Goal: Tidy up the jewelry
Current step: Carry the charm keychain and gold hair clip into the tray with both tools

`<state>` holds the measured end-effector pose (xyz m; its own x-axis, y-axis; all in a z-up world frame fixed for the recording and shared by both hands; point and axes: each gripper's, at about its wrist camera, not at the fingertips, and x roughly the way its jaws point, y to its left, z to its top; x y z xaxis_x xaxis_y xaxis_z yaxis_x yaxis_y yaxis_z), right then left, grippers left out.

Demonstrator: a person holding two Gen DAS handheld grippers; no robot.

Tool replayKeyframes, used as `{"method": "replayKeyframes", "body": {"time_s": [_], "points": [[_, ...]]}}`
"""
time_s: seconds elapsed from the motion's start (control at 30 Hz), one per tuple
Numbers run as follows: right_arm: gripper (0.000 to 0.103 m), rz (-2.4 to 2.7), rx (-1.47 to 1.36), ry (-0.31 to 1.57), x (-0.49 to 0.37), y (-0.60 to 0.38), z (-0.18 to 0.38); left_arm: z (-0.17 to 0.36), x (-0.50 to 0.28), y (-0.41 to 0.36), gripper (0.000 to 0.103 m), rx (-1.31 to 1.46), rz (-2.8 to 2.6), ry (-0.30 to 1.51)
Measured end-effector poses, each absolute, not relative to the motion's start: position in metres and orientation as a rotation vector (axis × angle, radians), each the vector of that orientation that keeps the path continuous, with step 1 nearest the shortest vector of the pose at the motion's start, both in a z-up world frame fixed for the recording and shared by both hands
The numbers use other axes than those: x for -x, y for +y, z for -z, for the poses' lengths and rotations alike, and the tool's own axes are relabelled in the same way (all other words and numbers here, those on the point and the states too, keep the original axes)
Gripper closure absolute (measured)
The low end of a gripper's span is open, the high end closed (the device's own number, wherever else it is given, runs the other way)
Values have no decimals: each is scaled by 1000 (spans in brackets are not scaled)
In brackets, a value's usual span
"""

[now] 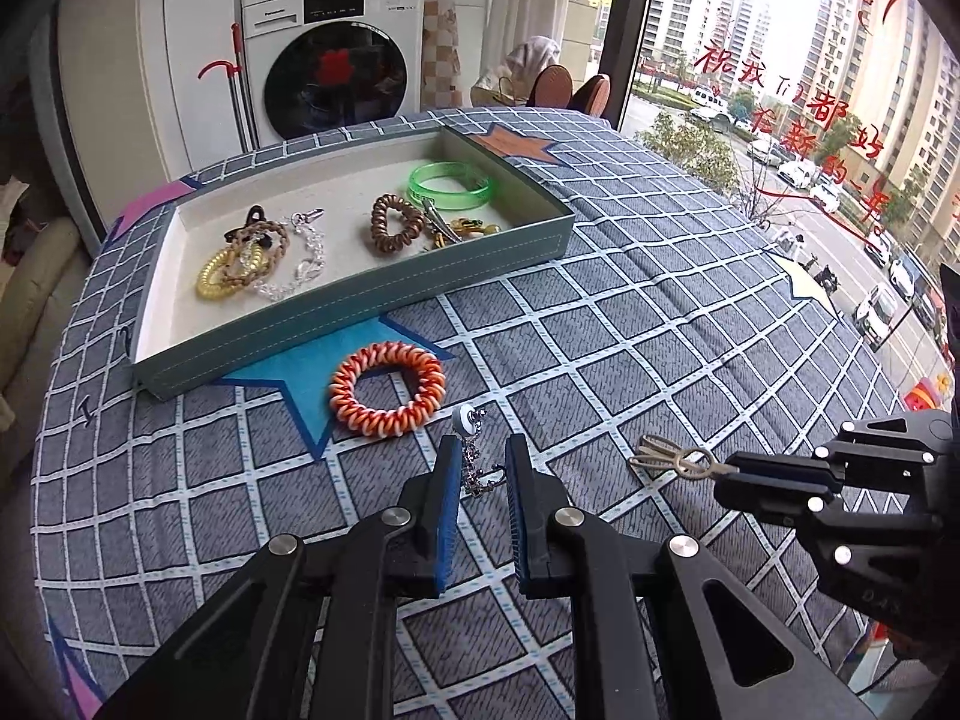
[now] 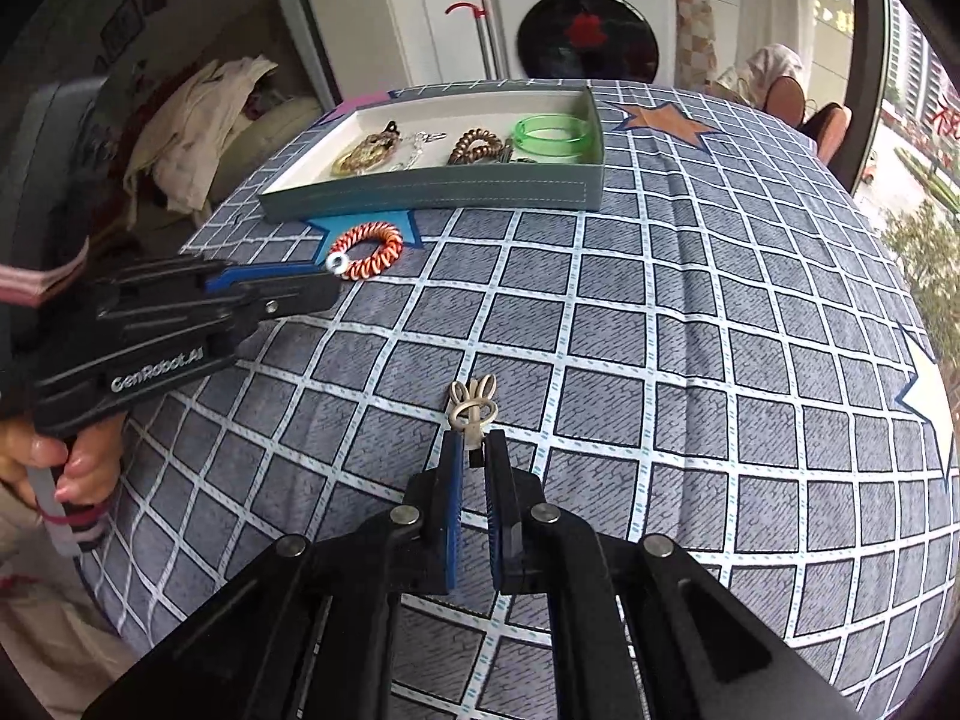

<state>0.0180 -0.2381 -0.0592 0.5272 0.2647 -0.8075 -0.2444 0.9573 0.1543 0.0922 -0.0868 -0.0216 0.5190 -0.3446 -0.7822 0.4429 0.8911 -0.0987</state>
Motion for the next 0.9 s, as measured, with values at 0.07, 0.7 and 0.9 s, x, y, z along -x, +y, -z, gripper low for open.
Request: {"method": "replayKeyframes", "body": {"time_s": [0.07, 0.7, 0.9], "points": [[95, -288, -30, 970, -20, -236, 58, 19, -91, -82, 68, -115, 469, 901], [95, -224, -142, 897, -38, -232, 24, 0, -100, -46, 68, -60, 430, 855], [95, -221, -168, 886, -52, -229, 17, -4, -108, -37, 68, -49, 418, 846]]}}
